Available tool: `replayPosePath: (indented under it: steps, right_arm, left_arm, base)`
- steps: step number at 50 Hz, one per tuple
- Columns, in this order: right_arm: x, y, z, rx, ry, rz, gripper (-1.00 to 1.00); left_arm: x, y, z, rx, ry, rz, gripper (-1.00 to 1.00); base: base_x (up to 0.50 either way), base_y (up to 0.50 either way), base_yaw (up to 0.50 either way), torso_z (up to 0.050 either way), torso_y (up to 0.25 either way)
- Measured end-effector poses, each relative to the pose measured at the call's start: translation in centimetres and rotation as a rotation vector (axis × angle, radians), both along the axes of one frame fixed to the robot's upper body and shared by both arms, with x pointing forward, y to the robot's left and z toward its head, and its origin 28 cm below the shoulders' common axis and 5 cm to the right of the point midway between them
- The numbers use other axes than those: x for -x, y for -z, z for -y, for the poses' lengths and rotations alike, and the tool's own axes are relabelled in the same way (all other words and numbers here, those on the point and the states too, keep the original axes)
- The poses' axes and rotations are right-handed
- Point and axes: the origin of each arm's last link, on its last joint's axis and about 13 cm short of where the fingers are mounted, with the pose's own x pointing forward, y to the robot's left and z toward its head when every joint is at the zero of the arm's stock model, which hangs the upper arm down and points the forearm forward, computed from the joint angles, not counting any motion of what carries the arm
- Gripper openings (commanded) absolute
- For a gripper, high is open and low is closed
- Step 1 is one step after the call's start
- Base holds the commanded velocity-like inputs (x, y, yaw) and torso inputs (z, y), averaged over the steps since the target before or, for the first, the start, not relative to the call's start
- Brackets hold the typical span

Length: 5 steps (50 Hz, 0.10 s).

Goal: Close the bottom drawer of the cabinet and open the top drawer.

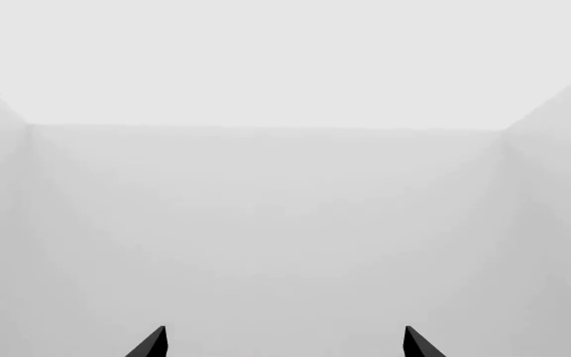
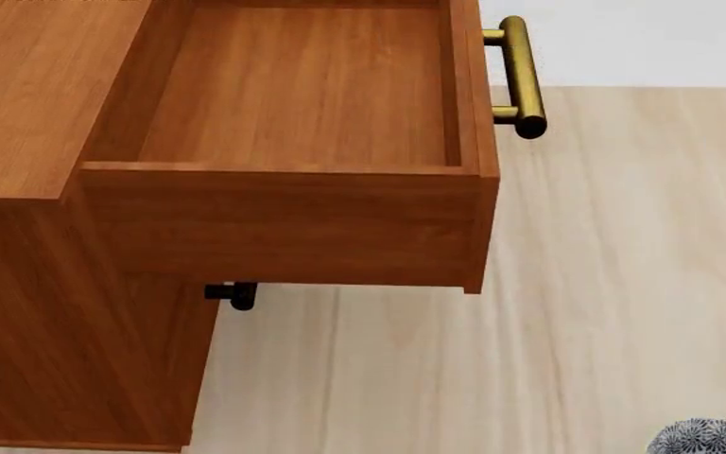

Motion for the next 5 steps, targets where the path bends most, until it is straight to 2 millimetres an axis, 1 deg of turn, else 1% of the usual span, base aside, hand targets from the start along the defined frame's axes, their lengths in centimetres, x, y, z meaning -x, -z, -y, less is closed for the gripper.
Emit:
replayPosePath:
  steps: [5]
  right_arm:
    - [1.13,0.21,0.25,-0.029,0.008,0.036,1.00]
  left_arm:
    - [-0.04,-0.06,0.06,0.000,0.003,0.002,1.00]
  base:
    - [0.00,0.00,0.00,0.000,0.000]
